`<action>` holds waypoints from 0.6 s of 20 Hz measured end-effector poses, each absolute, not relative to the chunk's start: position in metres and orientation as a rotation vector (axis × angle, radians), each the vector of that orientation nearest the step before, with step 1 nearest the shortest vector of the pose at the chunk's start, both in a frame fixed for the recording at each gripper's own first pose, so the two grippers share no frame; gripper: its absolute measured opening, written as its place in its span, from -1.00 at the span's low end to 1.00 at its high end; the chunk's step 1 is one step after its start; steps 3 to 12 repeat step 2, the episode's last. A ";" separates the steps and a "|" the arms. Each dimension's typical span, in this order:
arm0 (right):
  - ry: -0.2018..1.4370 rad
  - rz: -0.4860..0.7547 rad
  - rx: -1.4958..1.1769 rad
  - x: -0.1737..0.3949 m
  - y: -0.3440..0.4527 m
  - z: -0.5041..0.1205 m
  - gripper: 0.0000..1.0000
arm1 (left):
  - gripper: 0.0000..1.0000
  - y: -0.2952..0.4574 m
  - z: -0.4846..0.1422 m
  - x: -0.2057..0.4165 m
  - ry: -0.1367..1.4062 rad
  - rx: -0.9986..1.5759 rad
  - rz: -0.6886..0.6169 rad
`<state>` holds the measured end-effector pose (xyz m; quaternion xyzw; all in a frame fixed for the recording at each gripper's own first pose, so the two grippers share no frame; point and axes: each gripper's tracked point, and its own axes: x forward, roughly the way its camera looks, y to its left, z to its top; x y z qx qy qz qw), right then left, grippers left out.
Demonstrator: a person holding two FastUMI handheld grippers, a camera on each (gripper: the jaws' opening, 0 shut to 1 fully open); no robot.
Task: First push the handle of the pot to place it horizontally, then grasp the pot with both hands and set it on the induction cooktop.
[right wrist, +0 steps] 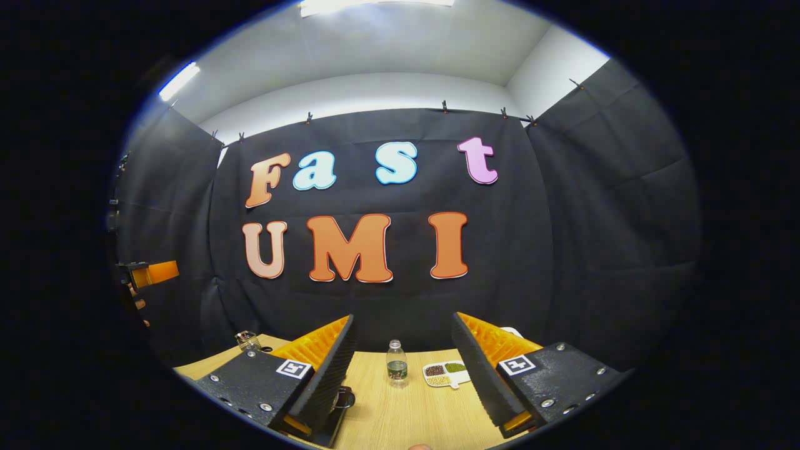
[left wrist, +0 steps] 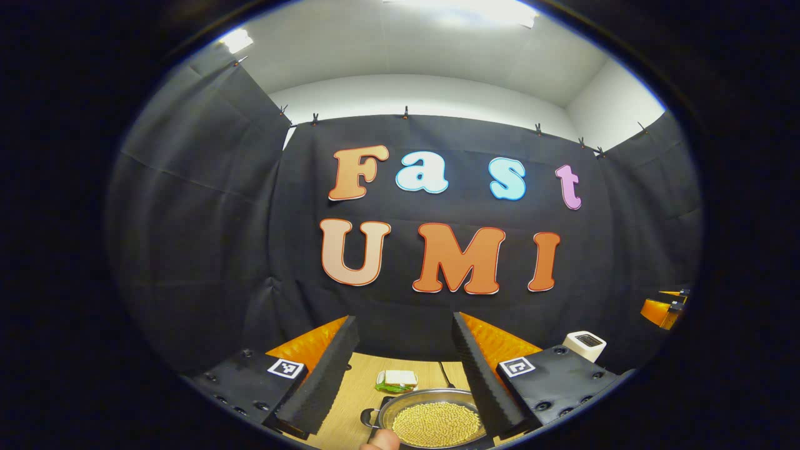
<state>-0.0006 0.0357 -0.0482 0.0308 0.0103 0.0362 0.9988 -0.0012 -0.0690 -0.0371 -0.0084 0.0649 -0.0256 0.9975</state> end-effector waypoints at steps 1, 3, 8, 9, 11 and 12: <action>0.021 0.069 0.064 0.001 0.034 -0.049 0.87 | 0.99 -0.071 -0.038 0.000 0.137 -0.023 -0.055; 0.021 0.067 0.063 0.001 0.032 -0.050 0.87 | 0.99 -0.073 -0.040 0.001 0.144 -0.027 -0.059; 0.021 0.067 0.063 0.001 0.032 -0.050 0.87 | 0.99 -0.073 -0.040 0.001 0.144 -0.027 -0.059; 0.021 0.067 0.063 0.001 0.032 -0.050 0.87 | 0.99 -0.073 -0.040 0.001 0.144 -0.027 -0.059; 0.021 0.067 0.063 0.001 0.032 -0.050 0.87 | 0.99 -0.073 -0.040 0.001 0.144 -0.027 -0.059; 0.021 0.067 0.063 0.001 0.032 -0.050 0.87 | 0.99 -0.073 -0.040 0.001 0.144 -0.027 -0.059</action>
